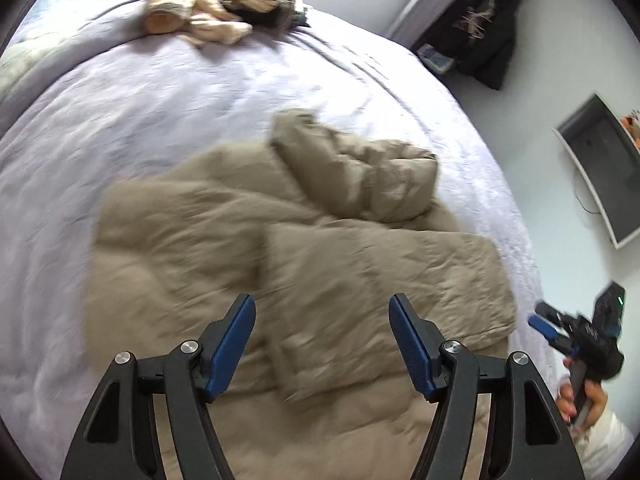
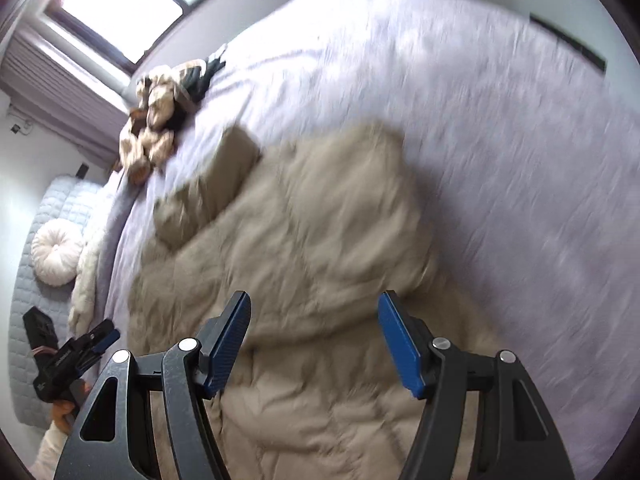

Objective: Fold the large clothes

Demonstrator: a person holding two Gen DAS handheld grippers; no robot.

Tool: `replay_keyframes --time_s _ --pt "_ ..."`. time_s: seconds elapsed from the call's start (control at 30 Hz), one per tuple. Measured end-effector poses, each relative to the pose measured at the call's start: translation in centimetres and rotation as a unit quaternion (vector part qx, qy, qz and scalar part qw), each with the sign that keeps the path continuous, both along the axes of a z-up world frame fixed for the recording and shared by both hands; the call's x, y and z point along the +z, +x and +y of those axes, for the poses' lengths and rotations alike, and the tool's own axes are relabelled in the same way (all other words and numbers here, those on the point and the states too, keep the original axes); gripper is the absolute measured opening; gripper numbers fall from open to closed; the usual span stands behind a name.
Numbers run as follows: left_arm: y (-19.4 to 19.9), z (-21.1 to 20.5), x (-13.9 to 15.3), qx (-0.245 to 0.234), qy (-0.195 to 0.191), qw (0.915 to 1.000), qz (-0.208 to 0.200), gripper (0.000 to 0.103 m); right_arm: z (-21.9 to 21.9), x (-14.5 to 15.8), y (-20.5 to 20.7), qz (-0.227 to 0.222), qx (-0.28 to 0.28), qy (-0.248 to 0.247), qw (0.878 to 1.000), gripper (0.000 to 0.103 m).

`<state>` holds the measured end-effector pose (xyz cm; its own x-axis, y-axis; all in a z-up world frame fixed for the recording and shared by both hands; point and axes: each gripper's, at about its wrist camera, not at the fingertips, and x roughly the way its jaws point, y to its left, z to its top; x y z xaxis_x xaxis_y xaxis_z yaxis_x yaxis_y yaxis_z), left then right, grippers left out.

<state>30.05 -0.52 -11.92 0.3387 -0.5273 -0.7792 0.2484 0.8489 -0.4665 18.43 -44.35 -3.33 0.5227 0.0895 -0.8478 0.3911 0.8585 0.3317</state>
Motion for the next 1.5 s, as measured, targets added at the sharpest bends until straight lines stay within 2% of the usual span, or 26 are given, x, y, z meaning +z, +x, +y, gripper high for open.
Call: replay_keyframes --time_s 0.1,0.17,0.3,0.33,0.37,0.4,0.43,0.5,0.53,0.6,0.63,0.67,0.73,0.77,0.83,0.93,1.0,1.07,1.17,1.23,1.33,1.5 --pt "1.2 -2.9 -0.9 -0.016 -0.01 0.9998 0.005 0.07 -3.4 0.1 2.0 -0.001 -0.035 0.014 0.999 0.07" --pt "1.7 -4.0 -2.0 -0.02 -0.006 0.9997 0.011 0.07 -6.5 -1.3 3.3 0.003 -0.075 0.051 0.996 0.07" --pt "2.3 -4.3 -5.1 -0.012 0.033 0.9989 0.03 0.07 -10.5 -5.3 5.1 0.005 -0.124 0.153 0.98 0.069" --pt "2.3 -4.0 -5.7 -0.009 0.037 0.9987 0.034 0.07 -11.2 -6.6 5.5 0.006 -0.137 0.189 0.972 0.061" --pt "2.4 -3.6 -6.2 -0.005 0.042 0.9984 0.039 0.07 -11.4 -7.4 5.8 0.002 -0.14 0.22 0.965 0.032" --pt "2.4 -3.6 -6.6 -0.003 0.043 0.9983 0.04 0.07 -11.3 -8.2 6.1 -0.006 -0.135 0.253 0.958 0.02" --pt "2.3 -3.4 -6.9 -0.003 0.044 0.9982 0.042 0.07 -10.7 -8.2 6.6 -0.014 -0.117 0.266 0.957 0.019" --pt "2.3 -3.6 -7.3 -0.008 0.049 0.9979 0.041 0.07 -9.1 -7.0 7.9 -0.019 -0.061 0.213 0.975 0.017" --pt "2.3 -3.8 -7.5 -0.012 0.052 0.9978 0.04 0.07 -8.2 -6.5 8.6 -0.008 -0.032 0.162 0.986 0.017" --pt "2.4 -4.7 -7.8 -0.022 0.058 0.9974 0.036 0.07 -7.6 -6.9 9.4 0.026 -0.009 0.091 0.995 0.017" --pt "2.4 -5.0 -8.0 -0.024 0.062 0.9972 0.034 0.07 -7.4 -7.6 9.8 0.05 -0.003 0.044 0.998 0.018" --pt "2.3 -5.3 -8.1 -0.023 0.068 0.9969 0.033 0.07 -7.4 -8.2 10.0 0.063 0.001 0.019 0.998 0.02" --pt "2.3 -5.5 -8.1 -0.023 0.074 0.9965 0.031 0.07 -7.5 -8.7 10.0 0.072 -0.004 -0.001 0.997 0.031" --pt "2.2 -5.5 -8.0 -0.023 0.074 0.9965 0.031 0.07 -7.5 -8.4 9.7 0.071 -0.018 -0.005 0.997 0.032" --pt "2.4 -5.4 -8.1 -0.024 0.072 0.9966 0.032 0.07 -7.2 -6.9 8.9 0.065 -0.035 -0.025 0.997 0.032" --pt "2.5 -5.4 -8.1 -0.024 0.072 0.9966 0.034 0.07 -5.5 -3.6 7.2 0.043 -0.02 -0.08 0.996 0.032" --pt "2.5 -5.5 -8.2 -0.025 0.074 0.9964 0.032 0.07 -3.5 -1.9 6.1 0.026 0.005 -0.097 0.995 0.025" --pt "2.3 -5.2 -8.1 -0.025 0.077 0.9963 0.029 0.07 -1.5 -1.3 4.8 0.023 0.042 -0.105 0.993 0.023" --pt "2.1 -5.5 -8.2 -0.03 0.082 0.9959 0.022 0.07 -0.6 -3.8 3.3 0.065 0.078 -0.123 0.987 0.02" --pt "2.1 -5.8 -8.4 -0.037 0.09 0.9952 0.016 0.071 -1.0 -6.1 3.2 0.089 0.074 -0.117 0.986 0.015" --pt "2.0 -6.2 -8.5 -0.041 0.106 0.9935 0.007 0.071 -1.8 -7.7 3.0 0.087 0.06 -0.098 0.989 0.015" --pt "1.6 -6.1 -6.9 -0.023 0.125 0.9919 0.008 0.071 -1.4 -7.0 3.6 0.093 0.059 -0.105 0.988 0.015"
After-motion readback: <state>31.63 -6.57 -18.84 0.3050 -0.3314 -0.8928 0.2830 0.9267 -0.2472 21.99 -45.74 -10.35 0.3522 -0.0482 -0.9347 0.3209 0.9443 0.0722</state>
